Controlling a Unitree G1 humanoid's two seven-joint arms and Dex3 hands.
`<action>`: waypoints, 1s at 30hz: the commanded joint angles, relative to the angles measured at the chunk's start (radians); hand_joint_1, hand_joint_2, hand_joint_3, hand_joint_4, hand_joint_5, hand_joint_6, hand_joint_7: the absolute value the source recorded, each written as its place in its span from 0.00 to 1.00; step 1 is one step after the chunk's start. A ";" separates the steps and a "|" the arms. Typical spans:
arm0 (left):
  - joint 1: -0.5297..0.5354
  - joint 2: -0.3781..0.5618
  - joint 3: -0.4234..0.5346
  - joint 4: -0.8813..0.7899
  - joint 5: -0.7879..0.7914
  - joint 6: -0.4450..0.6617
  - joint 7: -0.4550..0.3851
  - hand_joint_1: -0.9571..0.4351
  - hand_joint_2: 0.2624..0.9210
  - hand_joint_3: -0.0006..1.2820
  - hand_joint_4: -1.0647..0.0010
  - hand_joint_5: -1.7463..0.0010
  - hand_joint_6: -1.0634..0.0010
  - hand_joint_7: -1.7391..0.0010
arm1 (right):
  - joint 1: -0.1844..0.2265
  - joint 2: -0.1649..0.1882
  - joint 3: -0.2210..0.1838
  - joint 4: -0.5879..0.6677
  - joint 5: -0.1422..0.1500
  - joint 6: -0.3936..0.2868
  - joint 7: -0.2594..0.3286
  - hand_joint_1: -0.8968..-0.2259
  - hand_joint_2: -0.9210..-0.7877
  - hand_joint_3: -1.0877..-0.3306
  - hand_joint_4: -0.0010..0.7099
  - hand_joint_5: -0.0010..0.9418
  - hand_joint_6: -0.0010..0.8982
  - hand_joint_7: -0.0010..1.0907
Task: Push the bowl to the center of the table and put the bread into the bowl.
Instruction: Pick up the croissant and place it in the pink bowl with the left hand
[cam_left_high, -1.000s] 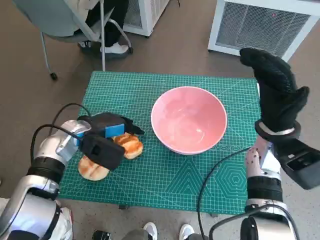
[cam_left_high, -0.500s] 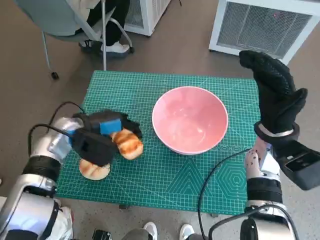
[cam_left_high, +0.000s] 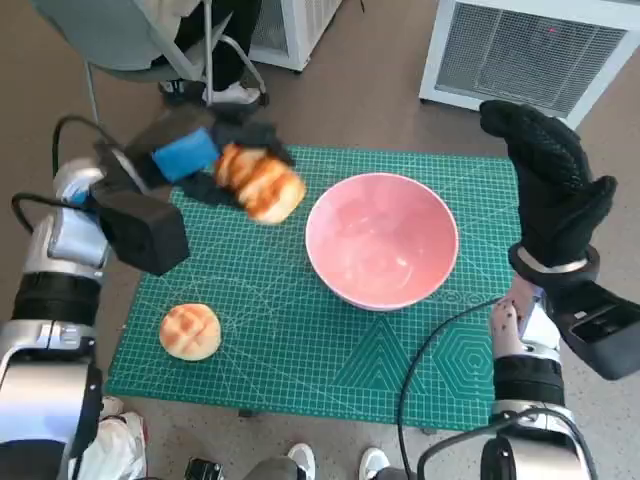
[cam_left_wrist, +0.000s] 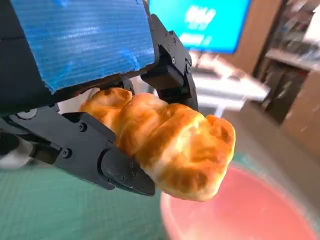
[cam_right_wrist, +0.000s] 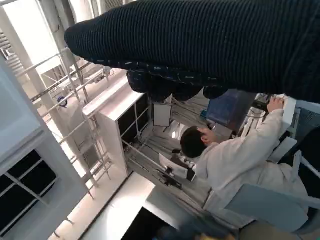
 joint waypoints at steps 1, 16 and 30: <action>-0.047 -0.048 -0.014 -0.026 0.012 0.014 0.018 0.69 0.99 0.02 0.39 0.35 0.27 0.38 | 0.021 0.006 -0.002 -0.001 0.008 0.009 -0.004 0.42 0.00 0.42 0.48 0.00 0.35 0.14; -0.172 -0.202 -0.130 0.229 0.155 -0.028 0.127 0.69 1.00 0.04 0.39 0.31 0.33 0.38 | 0.034 0.014 0.000 -0.031 0.014 0.020 -0.010 0.41 0.00 0.42 0.48 0.00 0.35 0.13; -0.203 -0.300 -0.181 0.375 0.200 0.027 0.137 0.69 1.00 0.12 0.54 0.29 0.40 0.27 | 0.061 0.008 0.001 -0.079 0.009 0.047 -0.027 0.41 0.00 0.41 0.48 0.00 0.35 0.13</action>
